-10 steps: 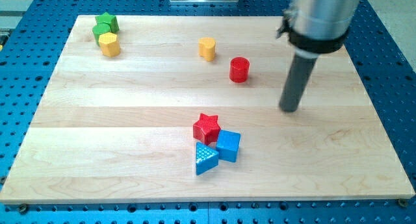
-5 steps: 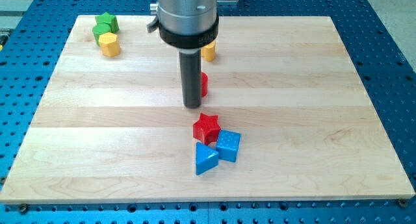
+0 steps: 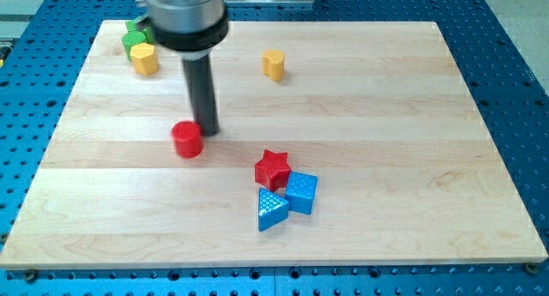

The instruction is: Push the red blocks into the blue blocks

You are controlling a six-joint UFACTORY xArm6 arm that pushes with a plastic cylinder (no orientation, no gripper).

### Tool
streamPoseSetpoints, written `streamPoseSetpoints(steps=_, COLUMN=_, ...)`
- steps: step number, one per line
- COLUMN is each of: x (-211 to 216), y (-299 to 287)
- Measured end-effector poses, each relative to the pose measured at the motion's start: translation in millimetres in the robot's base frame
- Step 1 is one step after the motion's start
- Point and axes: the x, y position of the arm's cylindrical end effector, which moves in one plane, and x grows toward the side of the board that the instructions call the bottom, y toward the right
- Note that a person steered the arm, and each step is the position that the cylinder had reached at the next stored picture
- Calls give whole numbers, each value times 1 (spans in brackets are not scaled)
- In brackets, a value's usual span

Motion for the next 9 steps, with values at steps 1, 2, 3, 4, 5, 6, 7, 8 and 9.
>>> streamPoseSetpoints(steps=1, x=-31, y=0)
streamPoseSetpoints(steps=2, x=13, y=-30)
streamPoseSetpoints(steps=3, x=26, y=-36)
streamPoseSetpoints(steps=4, x=28, y=-78)
streamPoseSetpoints(steps=5, x=73, y=-55)
streamPoseSetpoints(steps=6, x=84, y=12)
streamPoseSetpoints(steps=7, x=64, y=4)
streamPoseSetpoints(steps=8, x=34, y=19)
streamPoseSetpoints(steps=9, x=36, y=29)
